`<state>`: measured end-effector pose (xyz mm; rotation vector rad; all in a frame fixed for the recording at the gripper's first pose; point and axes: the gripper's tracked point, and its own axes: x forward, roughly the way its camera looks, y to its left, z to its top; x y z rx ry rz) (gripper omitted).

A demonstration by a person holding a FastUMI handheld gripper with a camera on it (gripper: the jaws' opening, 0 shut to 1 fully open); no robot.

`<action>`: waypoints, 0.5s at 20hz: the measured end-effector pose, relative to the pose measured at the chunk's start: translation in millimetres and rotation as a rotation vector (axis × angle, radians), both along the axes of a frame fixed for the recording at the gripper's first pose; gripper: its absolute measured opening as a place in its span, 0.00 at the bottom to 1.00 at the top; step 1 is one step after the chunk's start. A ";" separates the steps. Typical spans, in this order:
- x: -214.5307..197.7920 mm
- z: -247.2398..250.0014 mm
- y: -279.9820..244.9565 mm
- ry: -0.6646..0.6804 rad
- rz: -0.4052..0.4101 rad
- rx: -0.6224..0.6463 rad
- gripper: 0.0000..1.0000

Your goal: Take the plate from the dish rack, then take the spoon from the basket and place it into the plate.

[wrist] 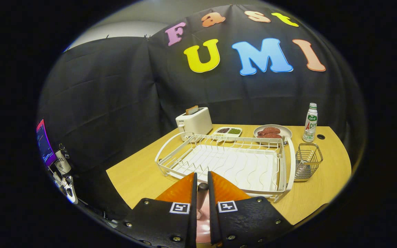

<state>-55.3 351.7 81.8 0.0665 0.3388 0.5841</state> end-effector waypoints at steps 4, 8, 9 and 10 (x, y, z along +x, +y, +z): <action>5.5 8.2 -10.0 -0.017 -0.023 0.008 0.15; 8.4 10.5 -18.6 -0.023 -0.040 0.005 0.15; 9.4 12.6 -20.3 -0.027 -0.043 0.004 0.15; 9.6 14.9 -20.8 -0.031 -0.046 0.005 0.15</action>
